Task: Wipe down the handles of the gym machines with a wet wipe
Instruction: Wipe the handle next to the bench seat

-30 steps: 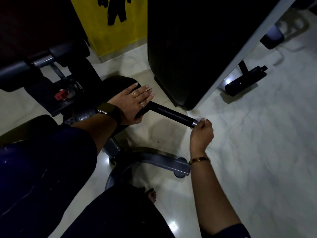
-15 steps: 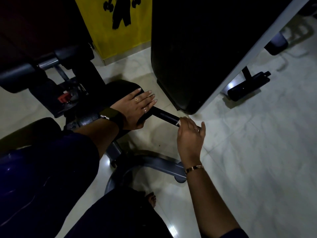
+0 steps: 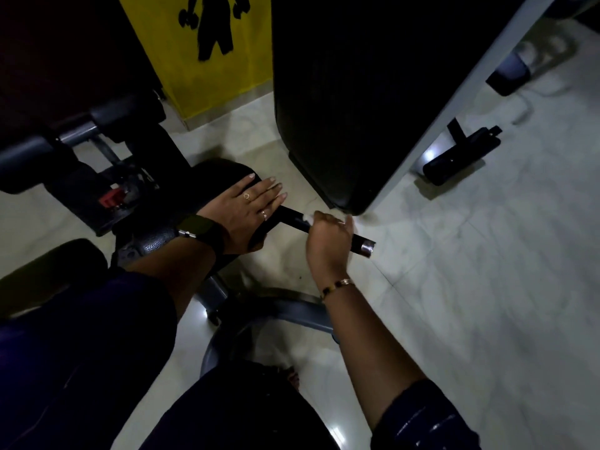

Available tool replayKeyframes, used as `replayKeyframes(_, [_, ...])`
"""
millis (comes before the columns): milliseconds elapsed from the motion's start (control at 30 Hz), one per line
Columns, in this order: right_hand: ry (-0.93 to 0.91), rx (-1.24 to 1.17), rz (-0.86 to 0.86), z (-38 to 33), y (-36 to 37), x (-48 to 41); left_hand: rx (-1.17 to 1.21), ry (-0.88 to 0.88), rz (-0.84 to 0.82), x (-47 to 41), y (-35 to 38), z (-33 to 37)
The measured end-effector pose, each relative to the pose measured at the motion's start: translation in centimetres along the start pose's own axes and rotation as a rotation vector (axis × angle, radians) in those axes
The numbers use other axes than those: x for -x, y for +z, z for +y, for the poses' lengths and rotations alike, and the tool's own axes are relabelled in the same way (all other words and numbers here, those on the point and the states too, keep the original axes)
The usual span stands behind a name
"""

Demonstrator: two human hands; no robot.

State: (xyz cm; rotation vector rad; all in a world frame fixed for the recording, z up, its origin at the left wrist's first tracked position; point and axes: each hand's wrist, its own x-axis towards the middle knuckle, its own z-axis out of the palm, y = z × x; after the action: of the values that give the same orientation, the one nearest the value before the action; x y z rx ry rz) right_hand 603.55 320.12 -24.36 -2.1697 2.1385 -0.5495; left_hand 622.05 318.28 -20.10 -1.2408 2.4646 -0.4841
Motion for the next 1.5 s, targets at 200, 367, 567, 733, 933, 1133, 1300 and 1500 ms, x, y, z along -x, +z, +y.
replayKeyframes(200, [-0.233, 0.037, 0.102, 2.8, 0.3, 2.4, -0.004, 0.008, -0.047, -0.2, 0.0, 0.0])
replayKeyframes(367, [0.029, 0.043, 0.170, 4.0, -0.6, 2.5, 0.000, 0.032, -0.040, -0.1, 0.0, -0.1])
replayKeyframes(567, [-0.037, -0.104, 0.036, -1.8, 1.3, 0.2, 0.003, 0.001, -0.029, -0.1, -0.4, 0.0])
replayKeyframes(733, [-0.390, -0.036, 0.034, 0.3, 2.0, 1.4, -0.001, 0.004, -0.071, -0.1, -0.7, 0.1])
replayKeyframes(933, [-0.208, 0.052, 0.206, 4.6, 0.3, 2.8, 0.009, 0.018, -0.056, -0.2, -0.4, 0.2])
replayKeyframes(1133, [-0.073, -0.070, 0.031, -1.5, 1.0, 0.7, -0.005, 0.022, -0.072, -0.3, -0.8, 0.2])
replayKeyframes(1300, [-0.197, 0.001, -0.150, -1.9, 0.3, -1.0, 0.036, 0.019, -0.048, -0.2, -0.9, 0.1])
replayKeyframes(1500, [0.143, 0.172, -0.295, 1.5, -1.8, -1.2, 0.036, 0.034, -0.038, -0.2, -0.5, 0.0])
